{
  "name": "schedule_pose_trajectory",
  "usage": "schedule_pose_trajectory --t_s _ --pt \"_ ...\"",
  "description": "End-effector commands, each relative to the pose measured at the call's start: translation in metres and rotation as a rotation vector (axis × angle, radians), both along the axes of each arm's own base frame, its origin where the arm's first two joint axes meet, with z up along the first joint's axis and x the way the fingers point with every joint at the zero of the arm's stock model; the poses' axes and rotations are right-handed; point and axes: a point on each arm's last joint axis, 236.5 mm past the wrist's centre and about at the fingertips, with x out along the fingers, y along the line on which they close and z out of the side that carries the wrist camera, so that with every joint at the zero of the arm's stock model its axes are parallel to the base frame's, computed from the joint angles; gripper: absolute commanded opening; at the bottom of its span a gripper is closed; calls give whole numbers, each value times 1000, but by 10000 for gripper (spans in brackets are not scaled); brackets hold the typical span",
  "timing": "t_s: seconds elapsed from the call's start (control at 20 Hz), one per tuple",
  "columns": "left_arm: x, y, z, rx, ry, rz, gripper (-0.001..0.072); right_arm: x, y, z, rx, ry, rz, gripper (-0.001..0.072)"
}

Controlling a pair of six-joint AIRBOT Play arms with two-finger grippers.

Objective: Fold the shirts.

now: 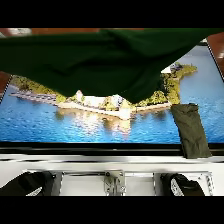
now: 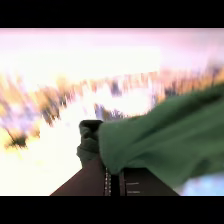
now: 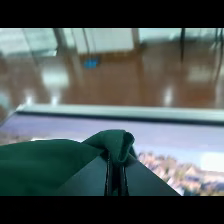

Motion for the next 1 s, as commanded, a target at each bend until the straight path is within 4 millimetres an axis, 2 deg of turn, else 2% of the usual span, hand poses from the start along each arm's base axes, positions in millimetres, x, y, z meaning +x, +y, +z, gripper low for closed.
schedule_pose_trajectory --t_s 0.0,0.05,0.15,0.3,0.4,0.55,0.65,0.75,0.85,0.95 --pt "-38 64 12 26 -2 118 38 -58 -28 21 -51 -44 -164 65" --pt "-42 75 -5 66 70 156 38 -63 -37 4 -75 26 -202 64" --pt "-45 85 -35 167 175 188 38 -70 -39 -37 -118 197 -200 64" --pt "-31 77 -79 268 284 198 39 -60 -30 -119 -115 510 -129 65" --pt "-20 69 -128 364 391 199 39 -46 -30 -171 -103 670 -100 64" --pt "1 54 -217 473 520 208 39 -4 -33 -234 -43 769 -102 65" --pt "14 36 -274 421 594 213 39 30 -26 -267 46 796 -84 64" --pt "25 7 -323 308 672 175 38 68 -20 -295 148 822 -68 65" --pt "42 -20 -358 208 734 137 39 112 -22 -321 227 810 -79 65" --pt "59 -33 -386 155 789 138 39 150 -25 -353 350 823 -116 65"
